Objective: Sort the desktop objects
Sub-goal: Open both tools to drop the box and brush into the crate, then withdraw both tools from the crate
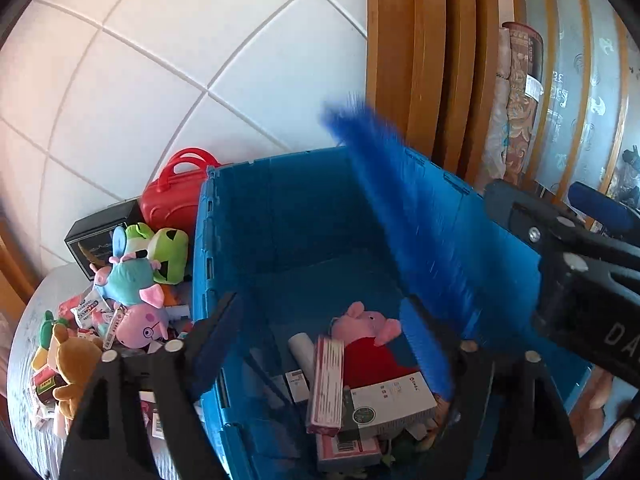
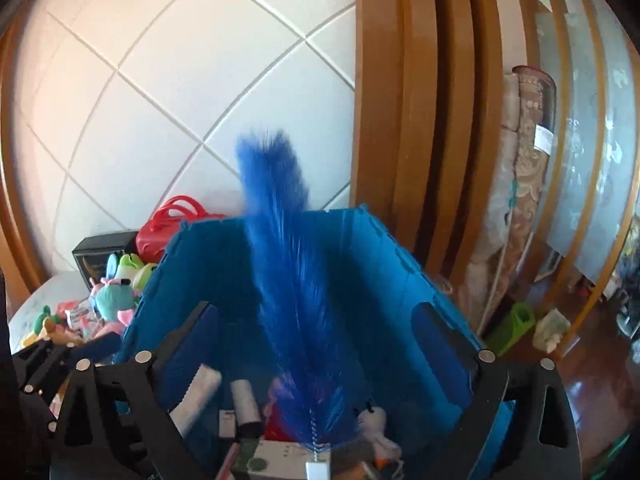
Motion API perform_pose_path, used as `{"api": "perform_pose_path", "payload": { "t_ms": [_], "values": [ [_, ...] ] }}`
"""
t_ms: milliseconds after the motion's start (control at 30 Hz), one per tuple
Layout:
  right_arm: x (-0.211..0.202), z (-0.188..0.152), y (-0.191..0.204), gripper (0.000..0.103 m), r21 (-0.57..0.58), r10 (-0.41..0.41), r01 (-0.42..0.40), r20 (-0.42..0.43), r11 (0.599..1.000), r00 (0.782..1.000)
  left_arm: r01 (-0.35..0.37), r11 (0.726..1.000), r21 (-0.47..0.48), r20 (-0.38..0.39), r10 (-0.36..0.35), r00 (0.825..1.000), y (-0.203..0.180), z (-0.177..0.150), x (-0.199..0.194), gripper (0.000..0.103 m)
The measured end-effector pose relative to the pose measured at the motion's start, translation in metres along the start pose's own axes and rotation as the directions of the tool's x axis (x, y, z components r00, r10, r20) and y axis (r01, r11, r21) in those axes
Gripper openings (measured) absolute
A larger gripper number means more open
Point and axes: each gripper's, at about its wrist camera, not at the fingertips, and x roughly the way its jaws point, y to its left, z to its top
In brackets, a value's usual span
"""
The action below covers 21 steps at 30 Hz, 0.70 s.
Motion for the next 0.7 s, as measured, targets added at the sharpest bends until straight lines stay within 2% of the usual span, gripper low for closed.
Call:
{"api": "perform_pose_path", "payload": {
  "t_ms": [67,333,433,700],
  "values": [
    [-0.008,-0.002,-0.003,0.103,0.012,0.0,0.0,0.009,1.0,1.0,-0.002,1.0,0.002,0.004,0.002,1.0,0.003,-0.003,-0.005,0.088],
    [-0.038,-0.031,-0.005,0.103,0.01,0.003,-0.003,0.006,1.0,1.0,-0.01,1.0,-0.022,0.049,0.012,0.999,0.02,-0.024,-0.04,0.088],
    [-0.055,-0.045,0.005,0.103,-0.004,0.013,-0.013,0.009,1.0,1.0,0.006,0.999,-0.042,0.055,-0.004,0.998,0.035,-0.033,-0.056,0.088],
    [-0.1,-0.073,0.035,0.103,-0.031,-0.003,0.003,0.015,1.0,1.0,-0.018,0.998,-0.062,0.049,0.021,0.999,0.07,-0.064,-0.099,0.088]
  ]
}}
